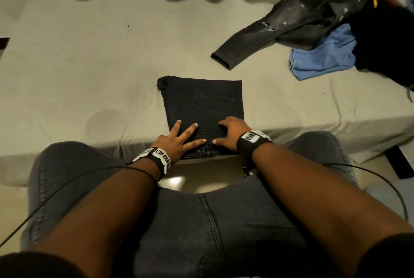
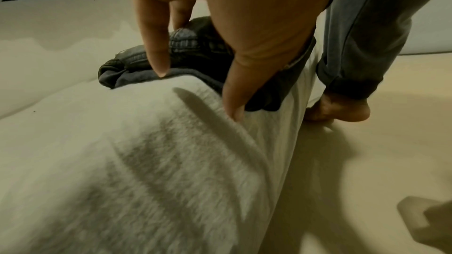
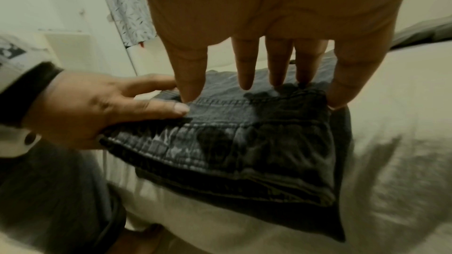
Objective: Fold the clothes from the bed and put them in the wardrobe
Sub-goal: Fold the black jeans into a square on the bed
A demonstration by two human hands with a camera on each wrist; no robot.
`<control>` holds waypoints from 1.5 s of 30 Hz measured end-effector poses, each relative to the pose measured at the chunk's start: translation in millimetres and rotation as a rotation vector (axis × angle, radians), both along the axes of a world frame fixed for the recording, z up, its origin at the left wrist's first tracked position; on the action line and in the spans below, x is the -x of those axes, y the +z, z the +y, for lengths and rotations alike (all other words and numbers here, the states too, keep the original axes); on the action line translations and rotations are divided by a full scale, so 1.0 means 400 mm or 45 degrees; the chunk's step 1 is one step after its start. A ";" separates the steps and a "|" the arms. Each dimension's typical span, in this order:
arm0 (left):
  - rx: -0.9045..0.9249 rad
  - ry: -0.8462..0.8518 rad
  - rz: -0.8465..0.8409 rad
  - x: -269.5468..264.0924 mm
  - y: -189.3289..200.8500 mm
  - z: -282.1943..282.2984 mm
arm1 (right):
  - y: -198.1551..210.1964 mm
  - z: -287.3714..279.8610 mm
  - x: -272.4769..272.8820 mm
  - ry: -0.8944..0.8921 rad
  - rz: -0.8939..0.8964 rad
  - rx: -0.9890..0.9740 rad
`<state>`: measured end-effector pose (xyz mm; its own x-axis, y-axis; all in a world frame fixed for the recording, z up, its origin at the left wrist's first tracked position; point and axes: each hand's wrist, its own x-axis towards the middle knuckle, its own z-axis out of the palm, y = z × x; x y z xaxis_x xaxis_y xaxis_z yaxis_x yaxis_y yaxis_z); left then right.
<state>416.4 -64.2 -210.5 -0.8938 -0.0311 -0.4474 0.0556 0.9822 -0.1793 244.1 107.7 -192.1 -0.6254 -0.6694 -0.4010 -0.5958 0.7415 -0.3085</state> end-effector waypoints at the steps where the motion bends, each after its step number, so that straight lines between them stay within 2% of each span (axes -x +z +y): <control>1: -0.016 -0.011 -0.002 0.001 0.006 -0.007 | 0.006 0.000 0.002 -0.084 -0.032 0.071; 5: -0.100 -0.024 0.042 0.020 0.029 -0.042 | 0.026 0.004 0.010 -0.290 -0.144 0.198; 8: -0.242 0.052 0.239 0.023 0.029 -0.088 | 0.029 0.003 0.022 -0.387 -0.176 0.266; 12: -0.579 0.090 0.623 0.035 0.040 -0.123 | 0.040 0.020 0.057 -0.558 -0.200 0.454; 15: -0.845 0.323 0.857 0.052 0.066 -0.135 | 0.067 0.034 0.104 -0.735 -0.194 0.701; 17: -1.027 0.458 0.890 0.059 0.084 -0.137 | 0.067 0.054 0.138 -0.794 -0.194 0.706; 18: -1.066 0.500 0.894 0.061 0.089 -0.138 | 0.062 0.065 0.146 -0.767 -0.188 0.627; 22: -1.138 0.625 0.913 0.067 0.086 -0.138 | 0.028 0.096 0.122 -0.421 -0.204 0.031; 24: -1.190 0.692 0.998 0.079 0.086 -0.137 | -0.004 0.106 0.116 -0.292 -0.164 0.005; 26: -1.286 0.792 1.060 0.082 0.098 -0.135 | -0.038 0.103 0.114 -0.195 -0.091 0.122; 29: -1.332 0.960 1.050 0.090 0.117 -0.133 | -0.055 0.104 0.099 -0.012 0.014 0.115; 34: -1.413 1.160 1.079 0.112 0.103 -0.153 | -0.029 0.112 0.074 0.036 -0.012 0.111; 37: -1.485 1.253 1.102 0.119 0.106 -0.157 | -0.012 0.097 0.080 0.087 -0.018 0.341; 39: -1.650 1.373 1.039 0.122 0.103 -0.173 | 0.004 0.081 0.103 0.040 0.039 0.578; 41: -1.870 1.487 0.965 0.112 0.108 -0.192 | 0.018 0.063 0.134 0.011 0.065 0.710; 43: -1.956 1.356 0.816 0.093 0.102 -0.215 | 0.034 0.052 0.153 -0.042 -0.042 0.790; 45: -1.752 1.035 0.521 0.076 0.096 -0.222 | 0.049 0.044 0.162 -0.148 -0.219 0.872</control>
<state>385.9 -153.1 -172.3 -0.9011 -0.3250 -0.2872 -0.3499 0.1533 0.9242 179.2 125.2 -172.7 -0.6736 -0.7389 -0.0134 -0.4262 0.4032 -0.8098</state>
